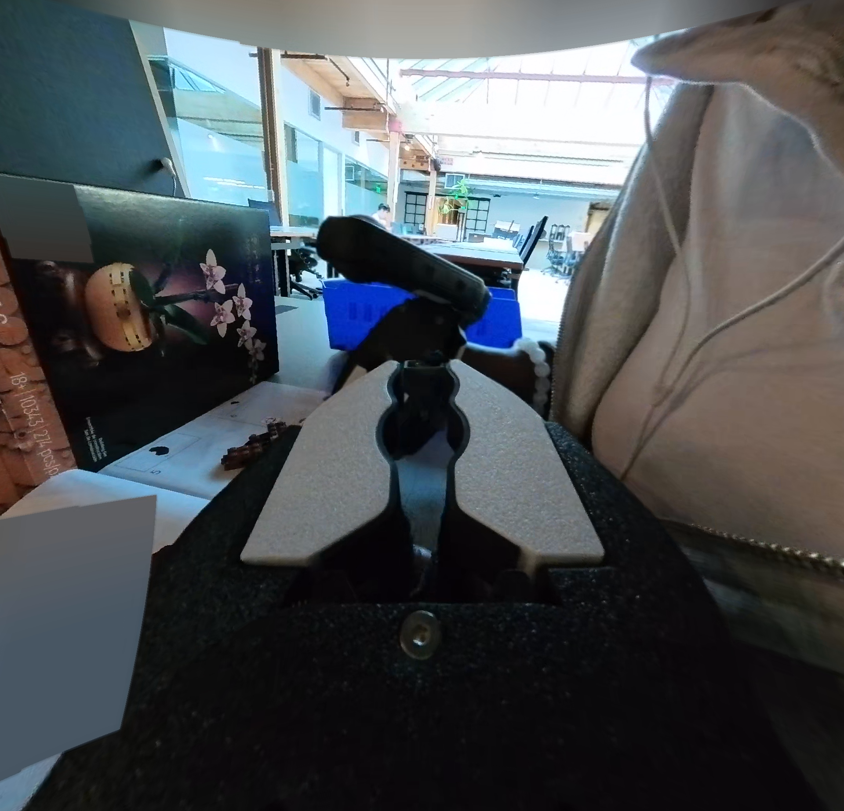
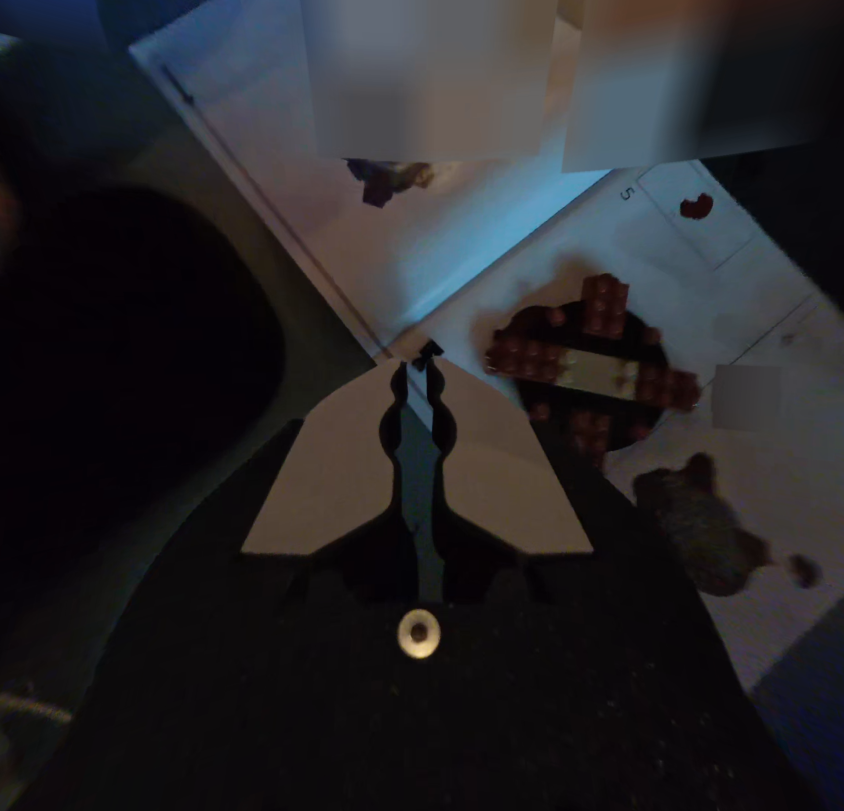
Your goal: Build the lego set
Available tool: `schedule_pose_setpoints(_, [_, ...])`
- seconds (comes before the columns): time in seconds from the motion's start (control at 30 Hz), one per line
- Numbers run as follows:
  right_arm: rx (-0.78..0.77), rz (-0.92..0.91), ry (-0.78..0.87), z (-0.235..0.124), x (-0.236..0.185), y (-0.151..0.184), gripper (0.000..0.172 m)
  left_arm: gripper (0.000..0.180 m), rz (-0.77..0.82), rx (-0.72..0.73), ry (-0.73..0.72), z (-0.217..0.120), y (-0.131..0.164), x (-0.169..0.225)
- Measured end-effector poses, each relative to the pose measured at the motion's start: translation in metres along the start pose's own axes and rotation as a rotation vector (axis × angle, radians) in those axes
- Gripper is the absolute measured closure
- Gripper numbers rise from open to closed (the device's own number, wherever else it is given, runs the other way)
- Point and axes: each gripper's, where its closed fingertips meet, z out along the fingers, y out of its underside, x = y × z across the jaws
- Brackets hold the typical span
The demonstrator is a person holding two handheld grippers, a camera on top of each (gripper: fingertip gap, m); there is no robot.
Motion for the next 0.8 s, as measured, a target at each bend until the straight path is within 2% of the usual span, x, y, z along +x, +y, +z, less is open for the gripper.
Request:
schedule_pose_setpoints(0.17, [-0.030, 0.014, 0.018, 0.005, 0.008, 0.001, 0.165, 0.165, 0.009, 0.004, -0.002, -0.001, 0.000, 0.001])
schedule_pose_setpoints(0.3, [-0.054, -0.231, -0.019, 0.002, 0.014, -0.001, 0.165, 0.165, 0.014, 0.005, -0.005, -0.001, -0.001, 0.001])
schedule_pose_setpoints(0.37, [-0.101, -0.283, 0.002, -0.003, 0.026, 0.002, 0.165, 0.165, 0.016, 0.003, -0.004, -0.001, 0.000, 0.001])
schedule_pose_setpoints(0.53, [-0.013, -0.077, -0.027, -0.009, 0.010, -0.003, 0.160, 0.165, 0.010, 0.002, -0.006, 0.000, 0.000, 0.000])
schedule_pose_setpoints(0.67, [-0.017, -0.183, -0.027, 0.000, 0.010, -0.003, 0.160, 0.165, 0.005, -0.002, 0.001, 0.000, 0.000, 0.001])
schedule_pose_setpoints(0.8, [-0.043, -0.138, -0.101, 0.001, 0.012, -0.004, 0.160, 0.165, 0.016, 0.000, -0.003, 0.000, 0.000, 0.001])
